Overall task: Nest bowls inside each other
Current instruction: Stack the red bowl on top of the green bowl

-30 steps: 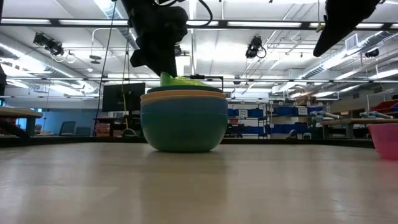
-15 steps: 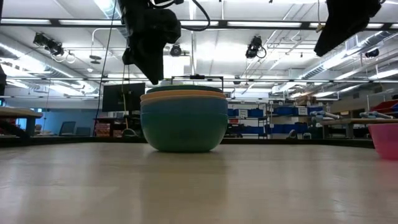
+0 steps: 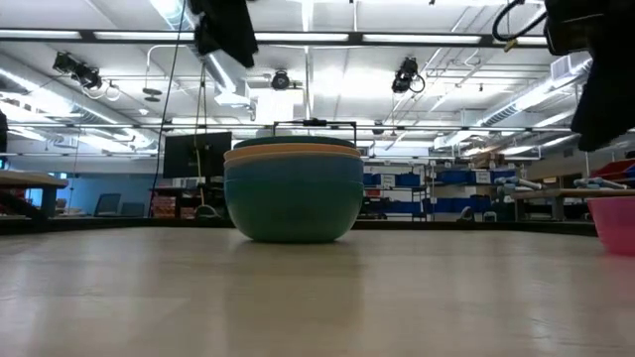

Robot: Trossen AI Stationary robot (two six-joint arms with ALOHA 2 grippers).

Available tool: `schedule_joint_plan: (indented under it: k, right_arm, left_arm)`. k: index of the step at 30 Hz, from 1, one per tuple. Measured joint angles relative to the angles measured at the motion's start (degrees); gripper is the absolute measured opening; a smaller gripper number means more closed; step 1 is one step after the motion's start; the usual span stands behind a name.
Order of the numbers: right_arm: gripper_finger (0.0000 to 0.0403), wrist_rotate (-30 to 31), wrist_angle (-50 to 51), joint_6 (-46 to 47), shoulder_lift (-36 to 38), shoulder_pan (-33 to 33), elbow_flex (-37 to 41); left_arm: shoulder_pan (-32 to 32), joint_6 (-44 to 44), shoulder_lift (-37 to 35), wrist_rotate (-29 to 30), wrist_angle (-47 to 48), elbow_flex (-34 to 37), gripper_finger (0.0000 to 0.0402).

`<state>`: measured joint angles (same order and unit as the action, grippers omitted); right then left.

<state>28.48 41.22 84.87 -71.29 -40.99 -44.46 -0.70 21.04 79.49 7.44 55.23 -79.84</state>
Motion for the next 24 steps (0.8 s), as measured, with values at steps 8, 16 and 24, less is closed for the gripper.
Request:
schedule_joint_plan:
  k: [8, 16, 24]
  right_arm:
    - [0.0144, -7.1, 0.9, 2.6, -5.9, 0.0, -1.7]
    - [0.0144, -7.2, 13.0, 3.2, -11.8, 0.2, -9.5]
    - [0.0144, -11.5, 17.9, 4.3, -19.6, 0.2, -13.6]
  left_arm:
    - [-4.3, 5.0, -7.7, 8.9, 6.0, -0.2, 0.0152]
    - [-6.2, 7.7, -10.1, 12.5, 6.5, -0.2, 0.0152]
    - [-6.2, 7.7, -10.1, 12.6, 6.4, -0.2, 0.0152]
